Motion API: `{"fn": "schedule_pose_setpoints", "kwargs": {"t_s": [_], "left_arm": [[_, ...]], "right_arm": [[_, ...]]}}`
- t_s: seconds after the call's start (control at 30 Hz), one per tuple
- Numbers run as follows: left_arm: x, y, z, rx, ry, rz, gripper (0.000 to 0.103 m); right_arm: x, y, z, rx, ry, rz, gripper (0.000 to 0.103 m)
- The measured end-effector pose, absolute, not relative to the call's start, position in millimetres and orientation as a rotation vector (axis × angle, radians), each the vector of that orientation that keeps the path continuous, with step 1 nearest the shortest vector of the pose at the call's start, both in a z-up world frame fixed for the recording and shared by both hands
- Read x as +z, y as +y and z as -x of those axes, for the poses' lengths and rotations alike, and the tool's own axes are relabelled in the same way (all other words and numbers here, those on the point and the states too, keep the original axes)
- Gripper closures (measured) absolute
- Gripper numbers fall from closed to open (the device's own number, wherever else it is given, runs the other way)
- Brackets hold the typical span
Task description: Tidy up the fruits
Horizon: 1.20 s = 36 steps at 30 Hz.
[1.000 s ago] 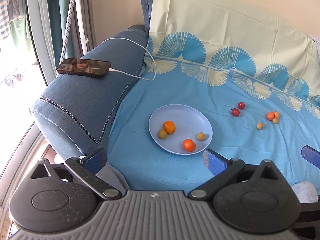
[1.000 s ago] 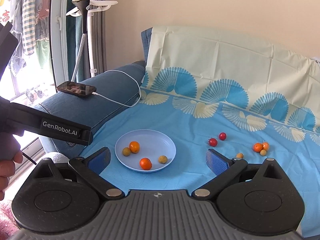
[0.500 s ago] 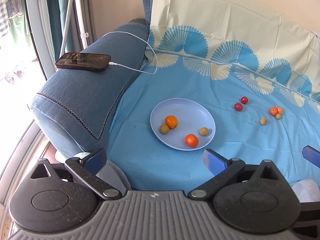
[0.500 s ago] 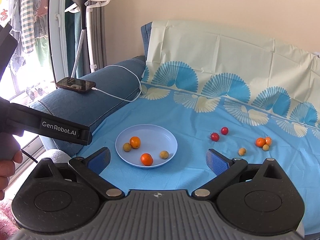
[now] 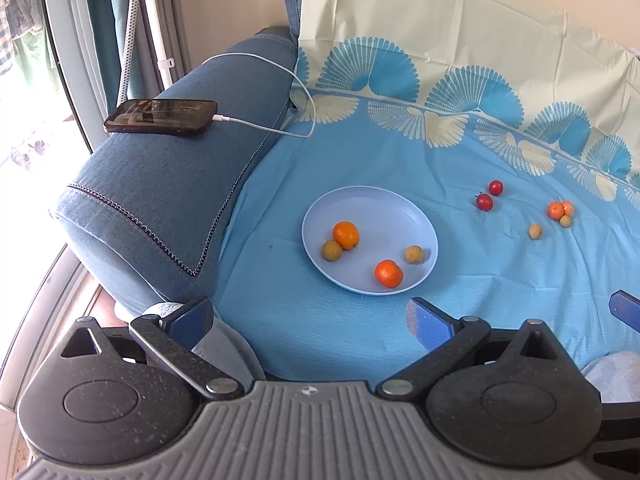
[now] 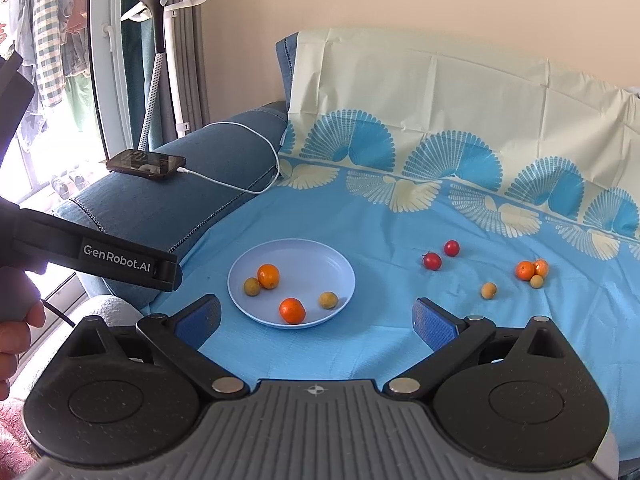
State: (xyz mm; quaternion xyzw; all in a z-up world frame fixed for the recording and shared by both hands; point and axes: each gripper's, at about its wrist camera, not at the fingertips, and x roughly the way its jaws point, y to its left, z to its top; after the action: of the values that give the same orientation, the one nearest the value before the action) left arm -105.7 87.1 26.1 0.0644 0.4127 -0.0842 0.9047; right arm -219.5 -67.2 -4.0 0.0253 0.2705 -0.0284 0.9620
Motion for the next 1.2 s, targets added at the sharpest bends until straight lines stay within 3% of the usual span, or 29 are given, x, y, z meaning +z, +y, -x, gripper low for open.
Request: {"fn": "schedule_pose_setpoints", "kwargs": {"t_s": [0.7, 1.2], "left_arm": [[4, 42, 65, -0.193, 0.94, -0.196, 0.0], [-46, -129, -41, -0.341, 0.978, -0.254, 0.0]], "right_arm": [[-33, -115, 195, -0.143, 0.624, -0.192, 0.001], [-85, -320, 149, -0.62, 0.59, -0.307, 0.001]]}}
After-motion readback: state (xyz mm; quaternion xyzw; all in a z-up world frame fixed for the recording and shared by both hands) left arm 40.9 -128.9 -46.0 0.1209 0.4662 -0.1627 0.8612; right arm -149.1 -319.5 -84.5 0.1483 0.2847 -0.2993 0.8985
